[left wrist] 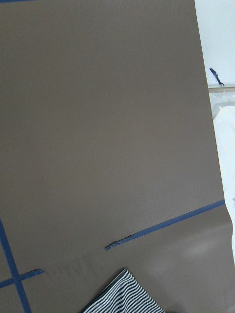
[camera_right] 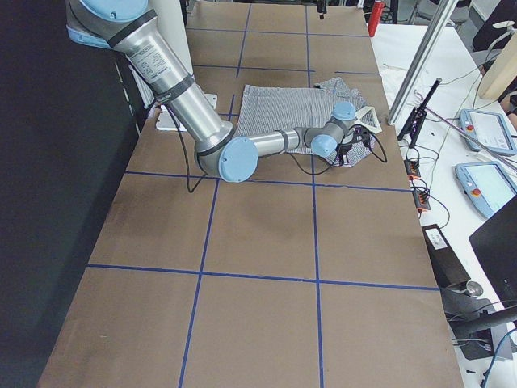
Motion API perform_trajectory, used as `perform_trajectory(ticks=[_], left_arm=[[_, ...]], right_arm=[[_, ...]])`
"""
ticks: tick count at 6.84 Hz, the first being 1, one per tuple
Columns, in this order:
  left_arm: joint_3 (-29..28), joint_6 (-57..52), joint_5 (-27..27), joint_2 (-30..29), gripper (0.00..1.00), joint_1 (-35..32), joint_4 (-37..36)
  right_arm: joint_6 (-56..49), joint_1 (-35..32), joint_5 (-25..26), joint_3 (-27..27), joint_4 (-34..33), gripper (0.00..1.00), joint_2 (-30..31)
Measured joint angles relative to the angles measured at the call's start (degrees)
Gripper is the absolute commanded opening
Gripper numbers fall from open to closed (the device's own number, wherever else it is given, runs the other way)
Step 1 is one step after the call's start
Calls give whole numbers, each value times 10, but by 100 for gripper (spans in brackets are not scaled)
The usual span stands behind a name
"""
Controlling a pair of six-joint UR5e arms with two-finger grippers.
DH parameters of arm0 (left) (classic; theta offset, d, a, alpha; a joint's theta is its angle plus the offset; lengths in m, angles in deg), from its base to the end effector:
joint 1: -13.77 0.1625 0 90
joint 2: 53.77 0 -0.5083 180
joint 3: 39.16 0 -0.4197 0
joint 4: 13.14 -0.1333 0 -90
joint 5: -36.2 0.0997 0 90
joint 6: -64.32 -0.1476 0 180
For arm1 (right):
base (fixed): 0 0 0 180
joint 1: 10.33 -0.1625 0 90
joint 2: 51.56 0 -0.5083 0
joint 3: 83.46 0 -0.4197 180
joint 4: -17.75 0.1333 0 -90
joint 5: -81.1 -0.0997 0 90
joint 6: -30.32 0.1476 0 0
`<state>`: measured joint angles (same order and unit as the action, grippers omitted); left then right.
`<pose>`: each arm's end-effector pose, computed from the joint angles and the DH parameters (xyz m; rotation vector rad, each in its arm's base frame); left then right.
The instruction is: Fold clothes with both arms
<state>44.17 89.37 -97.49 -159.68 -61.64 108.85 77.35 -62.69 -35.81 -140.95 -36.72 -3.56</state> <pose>0.1457 -0.6843 0.5985 0.3950 0.9147 0.1070 -0.5077 -0.7673 0.4936 0.2698 -0.8470 -0.0315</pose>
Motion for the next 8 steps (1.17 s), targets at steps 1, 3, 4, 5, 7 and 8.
perform_trajectory(ticks=[1,3,4,5,7,8], left_arm=[[0,0,0,0,100,0,0],[-2,0,0,1,100,0,0],[-3,-1,0,1,100,0,0],[-5,-1,0,1,100,0,0],[-7,-1,0,0,100,0,1],[-8,-1,0,-1,100,1,1]], right_arm=[[1,0,-1,-9,-2,0,-5],[11,3,-3,-39,-4,0,-26],[23,12,1,-37,-5,0,-49],[28,25,17,-23,-5,0,-76],[32,49,61,19,-4,0,-122],[32,54,73,28,-4,8,-131]])
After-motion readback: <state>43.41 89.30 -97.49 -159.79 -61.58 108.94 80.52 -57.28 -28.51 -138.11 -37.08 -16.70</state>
